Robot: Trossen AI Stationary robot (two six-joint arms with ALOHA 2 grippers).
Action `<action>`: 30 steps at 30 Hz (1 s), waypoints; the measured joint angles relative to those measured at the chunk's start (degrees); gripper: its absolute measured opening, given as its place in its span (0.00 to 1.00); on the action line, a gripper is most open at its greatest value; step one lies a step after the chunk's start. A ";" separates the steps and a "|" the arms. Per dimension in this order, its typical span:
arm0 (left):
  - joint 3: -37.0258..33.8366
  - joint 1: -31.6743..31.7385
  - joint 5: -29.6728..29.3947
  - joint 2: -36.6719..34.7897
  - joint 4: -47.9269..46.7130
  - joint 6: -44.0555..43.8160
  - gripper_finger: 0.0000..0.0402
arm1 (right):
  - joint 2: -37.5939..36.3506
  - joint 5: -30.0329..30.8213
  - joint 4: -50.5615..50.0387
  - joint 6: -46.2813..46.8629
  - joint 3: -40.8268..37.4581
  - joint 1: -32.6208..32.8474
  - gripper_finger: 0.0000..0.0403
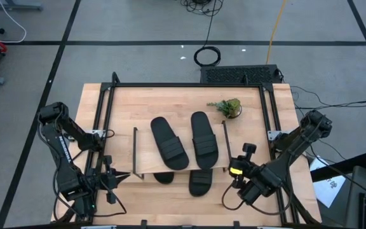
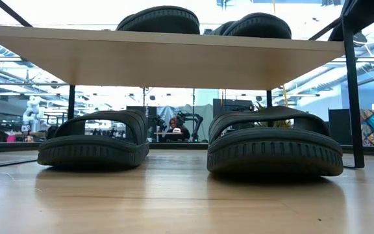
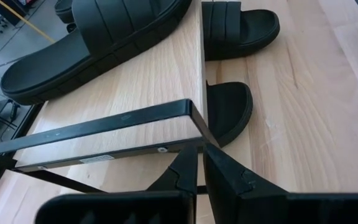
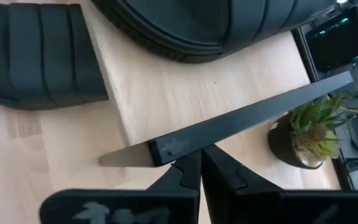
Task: Pick and place slides into the shelf
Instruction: Adjust the shelf
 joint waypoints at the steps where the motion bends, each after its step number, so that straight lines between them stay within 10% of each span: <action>1: 0.00 0.00 0.00 0.00 0.00 0.00 0.06 | 0.00 0.30 0.52 -0.69 0.00 -0.01 0.00; 30: 1.64 8.91 8.09 -0.11 0.16 0.82 0.06 | 0.00 0.15 4.35 -2.53 0.00 0.29 0.00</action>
